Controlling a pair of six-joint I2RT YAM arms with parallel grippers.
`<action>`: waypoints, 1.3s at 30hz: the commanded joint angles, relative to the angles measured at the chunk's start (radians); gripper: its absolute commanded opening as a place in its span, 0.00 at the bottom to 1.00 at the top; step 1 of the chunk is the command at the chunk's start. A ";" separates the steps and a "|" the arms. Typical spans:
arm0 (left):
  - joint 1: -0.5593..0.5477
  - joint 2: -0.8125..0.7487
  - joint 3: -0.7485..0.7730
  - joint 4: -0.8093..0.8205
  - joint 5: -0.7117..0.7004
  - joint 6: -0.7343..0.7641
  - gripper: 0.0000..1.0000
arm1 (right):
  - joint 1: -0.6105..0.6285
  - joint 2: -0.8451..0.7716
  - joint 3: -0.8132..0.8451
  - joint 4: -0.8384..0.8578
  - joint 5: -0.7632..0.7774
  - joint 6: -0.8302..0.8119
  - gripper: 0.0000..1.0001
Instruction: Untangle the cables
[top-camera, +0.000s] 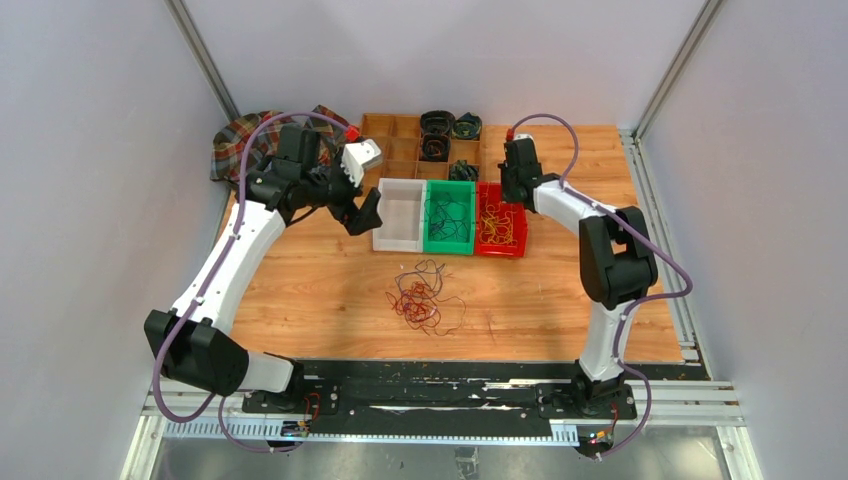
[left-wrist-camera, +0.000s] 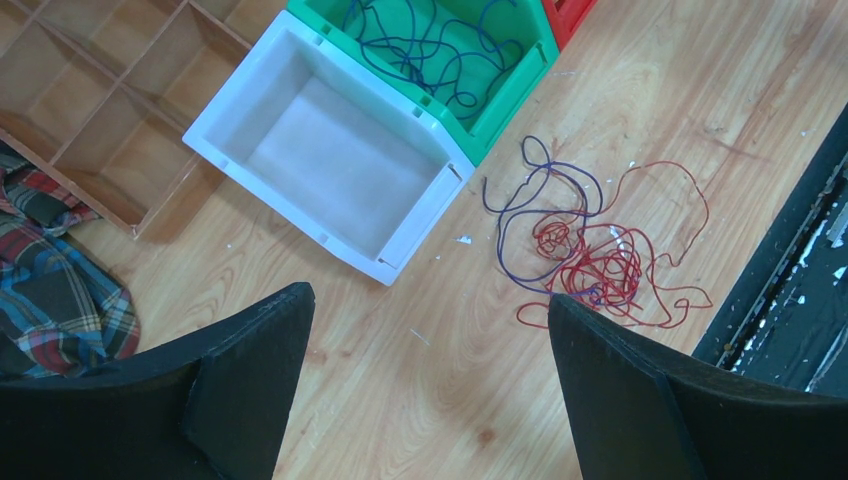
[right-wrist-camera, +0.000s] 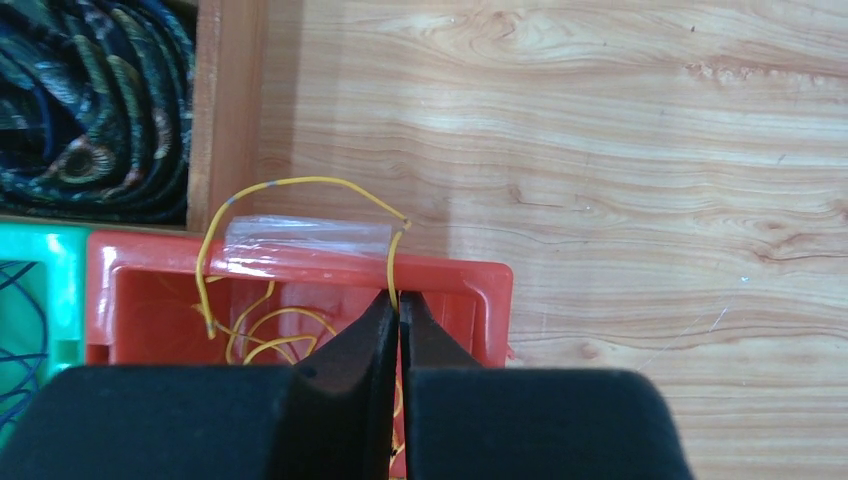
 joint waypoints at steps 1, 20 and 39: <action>0.011 -0.024 -0.007 0.015 0.025 0.008 0.91 | 0.026 -0.096 -0.032 0.091 -0.008 -0.011 0.01; 0.016 -0.058 -0.018 0.014 0.031 0.002 0.91 | 0.157 -0.453 -0.326 0.175 0.015 0.024 0.01; 0.015 -0.078 -0.020 0.012 0.037 -0.007 0.91 | 0.151 -0.181 -0.194 0.097 0.211 -0.099 0.01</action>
